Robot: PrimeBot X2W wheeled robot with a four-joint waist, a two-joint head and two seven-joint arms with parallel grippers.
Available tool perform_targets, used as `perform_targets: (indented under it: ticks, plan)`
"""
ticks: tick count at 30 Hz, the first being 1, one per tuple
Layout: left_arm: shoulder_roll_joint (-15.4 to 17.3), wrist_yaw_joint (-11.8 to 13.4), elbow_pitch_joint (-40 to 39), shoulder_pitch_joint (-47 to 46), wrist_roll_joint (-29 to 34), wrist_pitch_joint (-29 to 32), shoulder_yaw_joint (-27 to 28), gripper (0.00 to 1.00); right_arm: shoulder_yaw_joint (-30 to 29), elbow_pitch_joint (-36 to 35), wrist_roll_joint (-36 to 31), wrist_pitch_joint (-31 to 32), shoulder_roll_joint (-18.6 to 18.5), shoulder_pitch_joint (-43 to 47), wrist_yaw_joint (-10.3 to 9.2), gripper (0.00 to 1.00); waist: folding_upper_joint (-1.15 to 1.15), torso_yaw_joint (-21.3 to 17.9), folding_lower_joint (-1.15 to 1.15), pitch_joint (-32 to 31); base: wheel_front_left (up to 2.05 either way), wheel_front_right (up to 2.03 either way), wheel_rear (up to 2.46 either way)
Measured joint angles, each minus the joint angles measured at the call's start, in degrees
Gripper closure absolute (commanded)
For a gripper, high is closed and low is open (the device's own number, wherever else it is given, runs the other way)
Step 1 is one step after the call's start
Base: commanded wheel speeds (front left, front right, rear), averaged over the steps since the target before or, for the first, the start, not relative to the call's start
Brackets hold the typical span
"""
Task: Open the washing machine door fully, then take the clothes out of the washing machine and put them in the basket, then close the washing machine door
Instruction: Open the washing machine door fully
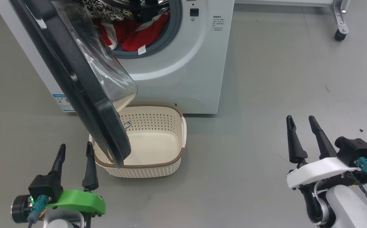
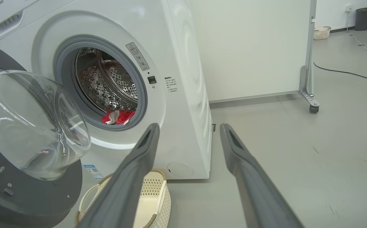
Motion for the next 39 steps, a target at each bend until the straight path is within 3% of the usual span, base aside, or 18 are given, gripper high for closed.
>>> perform_targets:
  ticks: [39]
  plan:
    - [-0.31,-1.43,0.67,0.01,0.45,0.0,0.46,0.0,-2.98,-0.7,-5.87,-0.01,2.66,4.41,2.66,0.0,0.0,-0.54,0.0,0.22,0.0,0.0,0.0]
